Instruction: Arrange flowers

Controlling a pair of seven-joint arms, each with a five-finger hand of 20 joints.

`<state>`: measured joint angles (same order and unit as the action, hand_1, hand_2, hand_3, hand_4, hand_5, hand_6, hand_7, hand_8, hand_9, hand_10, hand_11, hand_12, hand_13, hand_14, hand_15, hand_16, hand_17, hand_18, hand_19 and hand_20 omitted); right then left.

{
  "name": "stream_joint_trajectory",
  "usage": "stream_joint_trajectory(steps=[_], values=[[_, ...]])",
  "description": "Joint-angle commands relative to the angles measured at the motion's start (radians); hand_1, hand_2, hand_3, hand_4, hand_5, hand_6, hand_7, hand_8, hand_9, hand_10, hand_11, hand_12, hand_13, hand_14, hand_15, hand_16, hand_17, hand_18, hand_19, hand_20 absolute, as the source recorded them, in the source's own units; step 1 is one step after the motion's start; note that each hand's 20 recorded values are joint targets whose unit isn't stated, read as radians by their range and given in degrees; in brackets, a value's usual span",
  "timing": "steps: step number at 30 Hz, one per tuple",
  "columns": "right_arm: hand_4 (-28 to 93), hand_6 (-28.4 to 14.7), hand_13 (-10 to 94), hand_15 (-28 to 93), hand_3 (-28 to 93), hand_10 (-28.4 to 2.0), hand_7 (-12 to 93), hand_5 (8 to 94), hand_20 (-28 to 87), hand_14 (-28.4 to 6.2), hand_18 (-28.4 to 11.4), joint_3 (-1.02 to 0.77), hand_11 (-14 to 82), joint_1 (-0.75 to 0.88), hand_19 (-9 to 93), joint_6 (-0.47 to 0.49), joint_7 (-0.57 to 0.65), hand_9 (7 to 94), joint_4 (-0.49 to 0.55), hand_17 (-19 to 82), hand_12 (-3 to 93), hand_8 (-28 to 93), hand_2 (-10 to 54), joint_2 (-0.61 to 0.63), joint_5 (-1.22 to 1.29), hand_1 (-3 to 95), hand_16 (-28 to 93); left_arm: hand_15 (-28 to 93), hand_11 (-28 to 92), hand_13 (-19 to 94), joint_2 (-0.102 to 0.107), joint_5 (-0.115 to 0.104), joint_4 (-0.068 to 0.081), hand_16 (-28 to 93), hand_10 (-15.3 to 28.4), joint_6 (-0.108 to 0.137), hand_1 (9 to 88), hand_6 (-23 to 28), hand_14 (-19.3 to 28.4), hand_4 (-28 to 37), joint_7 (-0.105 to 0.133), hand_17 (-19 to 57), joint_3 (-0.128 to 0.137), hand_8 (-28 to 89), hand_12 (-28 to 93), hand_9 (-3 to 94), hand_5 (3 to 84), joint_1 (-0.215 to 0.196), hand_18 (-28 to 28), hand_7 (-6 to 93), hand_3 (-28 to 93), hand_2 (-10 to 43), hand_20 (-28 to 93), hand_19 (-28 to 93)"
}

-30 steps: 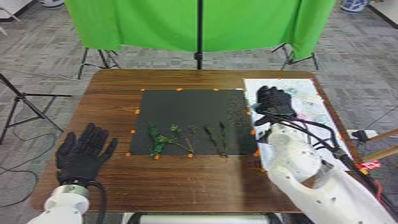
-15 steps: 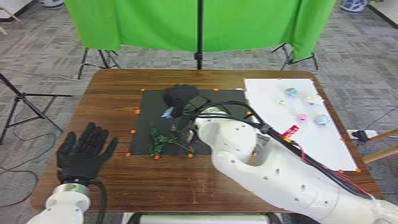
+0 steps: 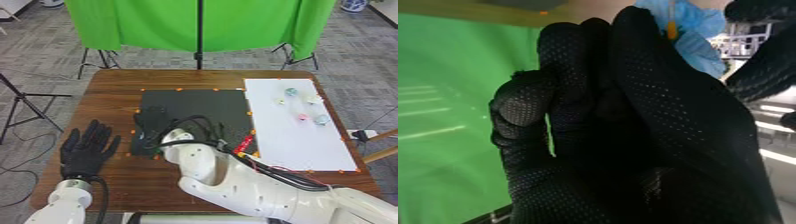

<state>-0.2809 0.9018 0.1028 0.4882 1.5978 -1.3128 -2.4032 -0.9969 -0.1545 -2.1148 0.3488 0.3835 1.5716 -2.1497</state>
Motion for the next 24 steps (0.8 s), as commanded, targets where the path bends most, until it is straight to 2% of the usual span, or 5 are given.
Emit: stream_joint_trajectory(steps=[1, 4, 6, 11, 24], values=[[-28, -1.5, 63, 55, 68, -13.7, 53, 63.3, 37, -7.8, -22.1, 0.04, 29.5, -0.038, 88, -0.034, 0.03, 69.4, -0.004, 38, 53.0, 15, -9.5, -0.014, -0.011, 64.7, 43, 54, 36, 32, 0.005, -0.008, -0.002, -5, 15.3, 0.004, 27.7, 6.9, 15.2, -28.3, 0.006, -4.5, -0.004, -14, 15, 44.2, 48.1, -0.012, 15.7, 30.7, 75, 17.5, 22, 42], [-28, -1.6, 63, 55, 68, -13.9, 52, 63.4, 37, -8.0, -22.2, 0.04, 29.6, -0.031, 88, -0.035, 0.017, 69.3, -0.004, 38, 52.7, 14, -9.5, -0.013, -0.033, 64.5, 43, 54, 36, 32, 0.005, -0.015, -0.003, -5, 15.4, 0.008, 27.8, 6.9, 15.1, -28.3, 0.011, -4.5, 0.001, -14, 15, 44.2, 48.0, -0.017, 15.7, 30.8, 75, 17.5, 23, 42], [-28, -1.7, 63, 55, 68, -14.1, 48, 63.2, 37, -8.1, -22.4, 0.037, 28.3, -0.027, 88, -0.032, 0.02, 69.1, -0.013, 38, 51.2, 12, -9.5, -0.019, -0.042, 64.0, 42, 54, 36, 32, 0.006, -0.03, -0.004, -5, 15.4, -0.005, 27.7, 6.9, 15.1, -28.3, 0.012, -4.4, 0.002, -14, 15, 44.2, 48.0, -0.019, 15.7, 30.9, 75, 17.5, 23, 42], [-28, -2.1, 62, 55, 67, -14.2, 44, 63.8, 37, -8.2, -22.7, 0.015, 27.3, -0.009, 88, -0.026, 0.042, 68.8, -0.05, 38, 50.0, 12, -9.5, -0.046, -0.063, 63.9, 42, 54, 36, 32, 0.004, -0.026, 0.0, -5, 15.3, 0.003, 27.6, 6.9, 15.1, -28.3, 0.0, -4.4, -0.007, -14, 15, 44.3, 48.0, -0.005, 15.6, 31.1, 75, 17.5, 23, 42], [-28, -4.6, 61, 55, 67, -14.9, 29, 64.3, 35, -9.1, -23.5, -0.001, 20.0, 0.015, 88, -0.025, 0.054, 68.8, -0.056, 38, 45.5, 7, -9.5, -0.045, -0.082, 63.2, 40, 54, 36, 32, 0.0, -0.032, -0.003, -5, 15.5, 0.008, 27.7, 6.9, 15.0, -28.3, 0.008, -4.4, 0.005, -14, 15, 44.3, 48.1, -0.018, 15.6, 31.3, 75, 17.6, 23, 42]])
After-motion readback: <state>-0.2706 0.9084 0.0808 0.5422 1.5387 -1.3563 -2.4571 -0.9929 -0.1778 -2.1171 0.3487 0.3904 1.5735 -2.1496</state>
